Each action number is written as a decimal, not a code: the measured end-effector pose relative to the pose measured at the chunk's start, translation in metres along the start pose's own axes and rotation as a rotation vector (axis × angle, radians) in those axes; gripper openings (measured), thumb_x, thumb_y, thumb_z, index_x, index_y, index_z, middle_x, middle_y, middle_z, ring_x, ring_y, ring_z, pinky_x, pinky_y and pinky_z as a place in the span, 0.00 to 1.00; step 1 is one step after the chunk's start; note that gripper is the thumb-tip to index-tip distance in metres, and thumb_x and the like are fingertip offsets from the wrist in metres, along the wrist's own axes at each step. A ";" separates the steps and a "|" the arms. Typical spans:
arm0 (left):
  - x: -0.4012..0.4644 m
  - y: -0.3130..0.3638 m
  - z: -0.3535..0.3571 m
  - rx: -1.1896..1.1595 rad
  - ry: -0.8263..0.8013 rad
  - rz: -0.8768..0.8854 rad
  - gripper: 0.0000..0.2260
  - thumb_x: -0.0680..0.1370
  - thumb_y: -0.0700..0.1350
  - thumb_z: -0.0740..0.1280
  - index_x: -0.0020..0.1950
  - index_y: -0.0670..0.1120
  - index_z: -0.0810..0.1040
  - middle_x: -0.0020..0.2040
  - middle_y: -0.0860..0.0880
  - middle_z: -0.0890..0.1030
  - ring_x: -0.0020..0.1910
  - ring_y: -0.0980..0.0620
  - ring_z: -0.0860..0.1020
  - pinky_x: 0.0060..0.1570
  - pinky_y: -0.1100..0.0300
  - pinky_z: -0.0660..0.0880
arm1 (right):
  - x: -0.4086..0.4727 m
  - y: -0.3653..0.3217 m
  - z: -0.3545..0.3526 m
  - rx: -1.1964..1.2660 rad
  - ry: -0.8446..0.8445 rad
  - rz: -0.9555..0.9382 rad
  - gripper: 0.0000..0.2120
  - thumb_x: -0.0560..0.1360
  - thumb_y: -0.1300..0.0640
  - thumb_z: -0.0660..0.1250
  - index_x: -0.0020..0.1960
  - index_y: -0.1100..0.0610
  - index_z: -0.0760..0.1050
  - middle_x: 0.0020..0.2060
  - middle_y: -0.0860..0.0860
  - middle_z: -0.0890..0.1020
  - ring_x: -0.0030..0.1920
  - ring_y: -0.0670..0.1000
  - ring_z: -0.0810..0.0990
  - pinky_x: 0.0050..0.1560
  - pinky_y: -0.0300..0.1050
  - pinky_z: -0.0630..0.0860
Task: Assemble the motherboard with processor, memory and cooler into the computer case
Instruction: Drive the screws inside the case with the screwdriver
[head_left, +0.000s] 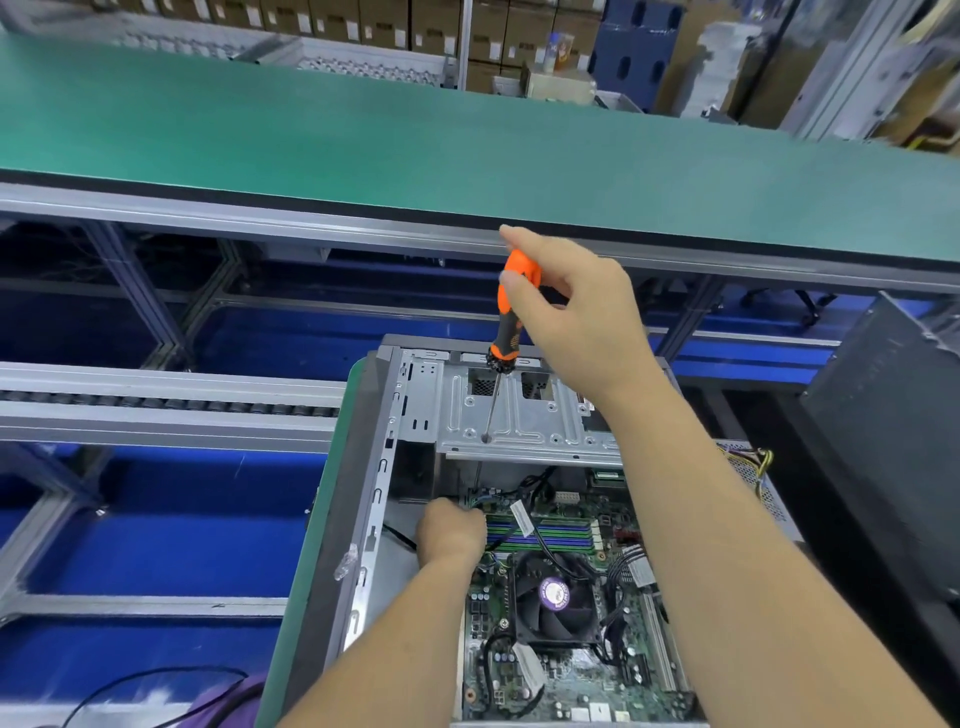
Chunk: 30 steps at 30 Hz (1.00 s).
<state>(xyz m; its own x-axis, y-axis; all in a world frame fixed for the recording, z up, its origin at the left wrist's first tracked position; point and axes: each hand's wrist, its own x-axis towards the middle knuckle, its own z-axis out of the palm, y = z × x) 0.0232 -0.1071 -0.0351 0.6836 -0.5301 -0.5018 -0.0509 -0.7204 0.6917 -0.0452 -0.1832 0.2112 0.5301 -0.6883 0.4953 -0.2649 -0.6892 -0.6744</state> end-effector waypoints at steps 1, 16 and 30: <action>0.000 0.000 0.000 0.013 0.003 0.013 0.15 0.76 0.37 0.63 0.30 0.45 0.66 0.26 0.50 0.65 0.26 0.52 0.62 0.25 0.63 0.57 | 0.000 0.001 -0.001 0.022 -0.005 -0.002 0.19 0.79 0.59 0.68 0.69 0.56 0.77 0.51 0.49 0.83 0.51 0.50 0.81 0.60 0.52 0.77; -0.002 0.000 -0.001 0.054 -0.045 0.077 0.08 0.80 0.42 0.64 0.45 0.40 0.80 0.42 0.43 0.82 0.36 0.48 0.75 0.34 0.61 0.69 | 0.000 -0.001 0.004 0.029 0.069 -0.029 0.16 0.78 0.56 0.71 0.65 0.56 0.81 0.50 0.52 0.81 0.51 0.47 0.79 0.54 0.40 0.77; -0.007 -0.002 -0.003 0.038 -0.046 0.051 0.12 0.79 0.40 0.66 0.35 0.42 0.74 0.37 0.42 0.79 0.29 0.51 0.69 0.31 0.62 0.68 | -0.001 -0.002 0.005 -0.044 -0.015 -0.038 0.19 0.78 0.59 0.71 0.68 0.54 0.79 0.47 0.53 0.77 0.47 0.54 0.79 0.55 0.51 0.77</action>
<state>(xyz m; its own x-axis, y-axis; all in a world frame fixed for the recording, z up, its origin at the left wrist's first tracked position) 0.0207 -0.1014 -0.0316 0.6454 -0.5860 -0.4900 -0.1135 -0.7079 0.6971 -0.0414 -0.1798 0.2091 0.5526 -0.6579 0.5117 -0.2793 -0.7246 -0.6300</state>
